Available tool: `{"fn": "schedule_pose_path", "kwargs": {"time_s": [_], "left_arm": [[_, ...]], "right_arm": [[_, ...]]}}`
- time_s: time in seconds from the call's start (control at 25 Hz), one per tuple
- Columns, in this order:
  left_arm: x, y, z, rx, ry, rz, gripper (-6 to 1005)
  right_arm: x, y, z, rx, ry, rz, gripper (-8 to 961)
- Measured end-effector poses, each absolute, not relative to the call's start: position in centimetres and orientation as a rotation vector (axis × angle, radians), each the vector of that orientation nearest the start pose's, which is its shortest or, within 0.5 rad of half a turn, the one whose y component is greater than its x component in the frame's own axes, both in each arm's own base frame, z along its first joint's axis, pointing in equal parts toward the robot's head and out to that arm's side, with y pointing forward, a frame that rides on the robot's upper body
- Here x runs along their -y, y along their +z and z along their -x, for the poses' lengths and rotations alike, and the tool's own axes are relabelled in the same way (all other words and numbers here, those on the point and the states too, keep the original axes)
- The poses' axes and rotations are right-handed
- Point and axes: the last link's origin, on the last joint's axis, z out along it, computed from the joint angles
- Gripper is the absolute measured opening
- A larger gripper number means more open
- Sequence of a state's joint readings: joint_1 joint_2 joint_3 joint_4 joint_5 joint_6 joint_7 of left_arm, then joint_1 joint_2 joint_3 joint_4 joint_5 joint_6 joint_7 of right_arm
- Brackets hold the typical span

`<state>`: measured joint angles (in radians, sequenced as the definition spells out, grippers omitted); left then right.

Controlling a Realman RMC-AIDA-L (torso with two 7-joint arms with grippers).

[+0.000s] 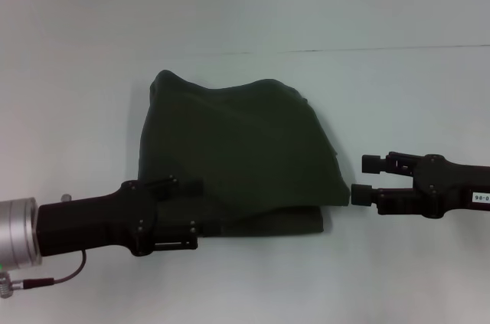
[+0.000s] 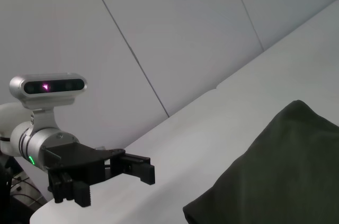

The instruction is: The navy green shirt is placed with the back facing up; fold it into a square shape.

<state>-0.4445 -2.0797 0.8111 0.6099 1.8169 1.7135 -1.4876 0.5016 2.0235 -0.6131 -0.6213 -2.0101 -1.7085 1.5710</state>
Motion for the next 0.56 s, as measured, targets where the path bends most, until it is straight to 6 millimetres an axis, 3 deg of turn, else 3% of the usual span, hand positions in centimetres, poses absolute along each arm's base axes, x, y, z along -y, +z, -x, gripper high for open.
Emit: {"fn": "schedule_pose_path", "kwargs": {"time_s": [0.56], "left_arm": [[-28.95,-0.87,25.64,0.848,-0.999,2.78,904]], "right_arm": [[-31.18,2.12,-27.19,-0.931,0.84,2.732,946]]}}
